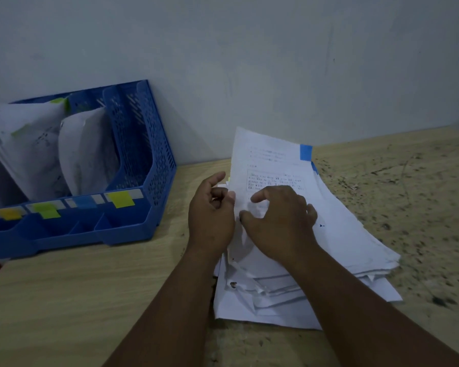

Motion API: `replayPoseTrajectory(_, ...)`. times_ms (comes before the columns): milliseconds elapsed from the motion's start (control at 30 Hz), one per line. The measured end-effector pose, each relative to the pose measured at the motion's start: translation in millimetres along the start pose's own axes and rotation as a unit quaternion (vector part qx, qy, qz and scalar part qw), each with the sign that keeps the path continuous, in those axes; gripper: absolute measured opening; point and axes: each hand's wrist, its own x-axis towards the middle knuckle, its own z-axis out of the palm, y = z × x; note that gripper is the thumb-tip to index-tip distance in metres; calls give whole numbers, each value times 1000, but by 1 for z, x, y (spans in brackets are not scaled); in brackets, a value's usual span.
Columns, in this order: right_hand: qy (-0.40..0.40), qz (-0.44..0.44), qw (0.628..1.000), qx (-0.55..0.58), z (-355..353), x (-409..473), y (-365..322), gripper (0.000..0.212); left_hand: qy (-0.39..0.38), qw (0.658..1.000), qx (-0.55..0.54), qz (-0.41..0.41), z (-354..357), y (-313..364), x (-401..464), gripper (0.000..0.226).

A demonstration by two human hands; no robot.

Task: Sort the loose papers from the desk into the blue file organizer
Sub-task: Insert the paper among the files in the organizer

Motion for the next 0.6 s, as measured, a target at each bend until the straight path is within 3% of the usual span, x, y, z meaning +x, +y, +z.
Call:
replayPoseTrajectory(133,27,-6,1000,-3,0,0,2,38,11,995,-70,-69,-1,0,4,29)
replayPoseTrajectory(267,17,22,999,-23,-5,1,3,50,20,969,-186,-164,-9,9,6,25)
replayPoseTrajectory(467,1,67,995,76,-14,8,2,69,3,928,-309,-206,-29,16,14,24)
replayPoseTrajectory(533,8,55,988,142,-15,9,1,65,-17,923,-329,-198,-39,16,19,19)
replayPoseTrajectory(600,19,36,983,178,-14,9,1,50,-38,916,-350,-192,-48,16,21,33)
